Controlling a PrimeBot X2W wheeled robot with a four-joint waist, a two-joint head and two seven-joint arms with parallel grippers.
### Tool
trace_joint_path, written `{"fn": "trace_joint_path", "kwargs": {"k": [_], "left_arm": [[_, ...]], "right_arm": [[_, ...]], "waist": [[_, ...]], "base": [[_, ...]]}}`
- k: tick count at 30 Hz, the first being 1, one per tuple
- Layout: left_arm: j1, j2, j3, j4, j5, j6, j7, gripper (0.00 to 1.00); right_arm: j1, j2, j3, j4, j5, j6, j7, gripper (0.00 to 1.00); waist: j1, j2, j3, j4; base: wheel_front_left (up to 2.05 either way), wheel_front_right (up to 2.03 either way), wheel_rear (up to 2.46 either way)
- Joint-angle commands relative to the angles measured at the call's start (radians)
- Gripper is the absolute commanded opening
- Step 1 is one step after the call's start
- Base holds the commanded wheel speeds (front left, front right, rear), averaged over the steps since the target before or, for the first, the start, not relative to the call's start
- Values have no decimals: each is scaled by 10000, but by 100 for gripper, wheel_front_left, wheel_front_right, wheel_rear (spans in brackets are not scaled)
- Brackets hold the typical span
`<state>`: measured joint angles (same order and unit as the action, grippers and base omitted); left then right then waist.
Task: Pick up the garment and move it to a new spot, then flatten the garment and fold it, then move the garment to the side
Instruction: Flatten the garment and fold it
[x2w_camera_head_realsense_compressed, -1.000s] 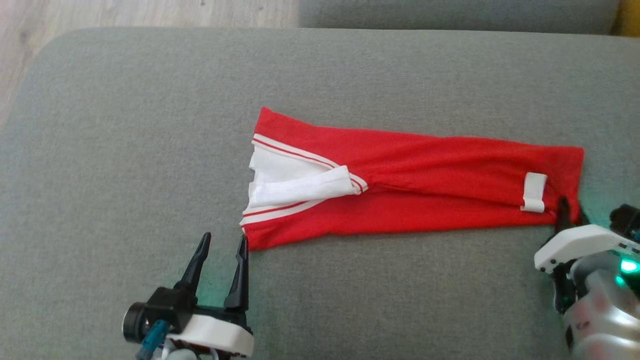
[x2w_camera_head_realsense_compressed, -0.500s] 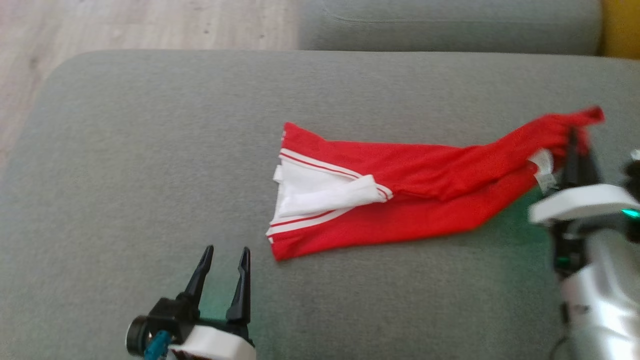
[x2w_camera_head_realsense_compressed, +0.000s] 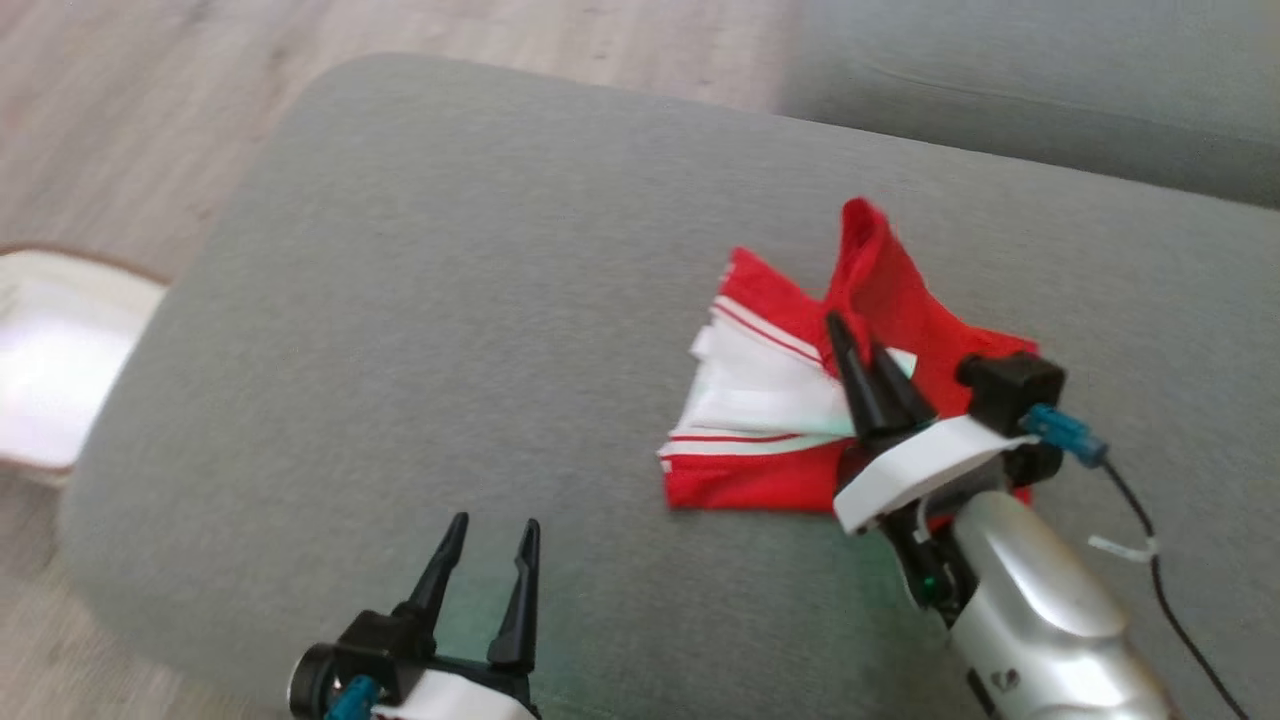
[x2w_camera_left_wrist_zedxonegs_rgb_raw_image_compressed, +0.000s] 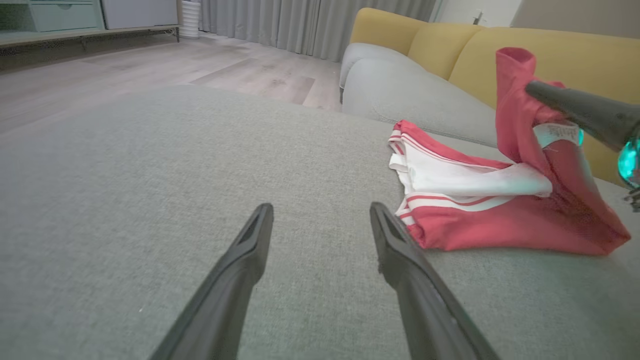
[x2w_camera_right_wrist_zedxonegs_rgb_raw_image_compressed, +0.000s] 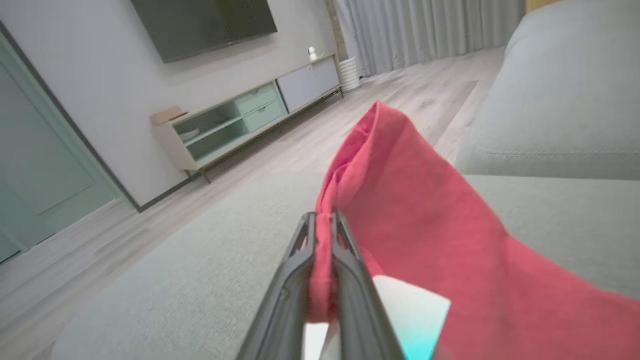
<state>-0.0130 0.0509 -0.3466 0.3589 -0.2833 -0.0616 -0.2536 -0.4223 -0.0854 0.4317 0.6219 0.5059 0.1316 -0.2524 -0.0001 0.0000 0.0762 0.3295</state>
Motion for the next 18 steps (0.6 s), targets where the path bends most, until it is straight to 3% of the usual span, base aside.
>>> {"fn": "trace_joint_path", "kwargs": {"k": [1, 4, 5, 6, 7, 12, 18], "left_arm": [[-137, -7, 210, -190, -63, 24, -82, 100], [-141, -7, 118, -162, -88, 42, -82, 100], [-147, -7, 106, -164, -103, 64, -82, 100], [-151, -7, 97, -162, -112, 82, -82, 100], [-162, -7, 104, -149, -115, 98, -82, 100], [-212, -7, 361, -86, -119, 193, -82, 100], [-295, -7, 927, -187, 117, 298, -82, 100]], "right_arm": [[-483, 199, 251, -61, 6, -9, -92, 0], [-672, 303, 483, 425, 35, -9, -93, 0], [-730, 324, 562, 514, 123, -9, -93, 17], [-763, 336, 641, 550, 276, -9, -93, 76], [-760, 342, 784, 504, 587, -9, -93, 100], [-780, 348, 1086, 179, 1251, -9, -93, 100], [-58, 263, -768, 20, -23, -9, -93, 100]], "waist": [[1, 0, -2, 552], [1, 0, 3, 787], [1, 0, -3, 812], [1, 0, -16, 820], [1, 0, -35, 799], [1, 0, -167, 184], [1, 0, -409, -985]], "base": [[0, 0, 0], [0, 0, 0], [0, 0, 0], [0, 0, 0], [0, 0, 0], [0, 0, 0], [0, 0, 0]]}}
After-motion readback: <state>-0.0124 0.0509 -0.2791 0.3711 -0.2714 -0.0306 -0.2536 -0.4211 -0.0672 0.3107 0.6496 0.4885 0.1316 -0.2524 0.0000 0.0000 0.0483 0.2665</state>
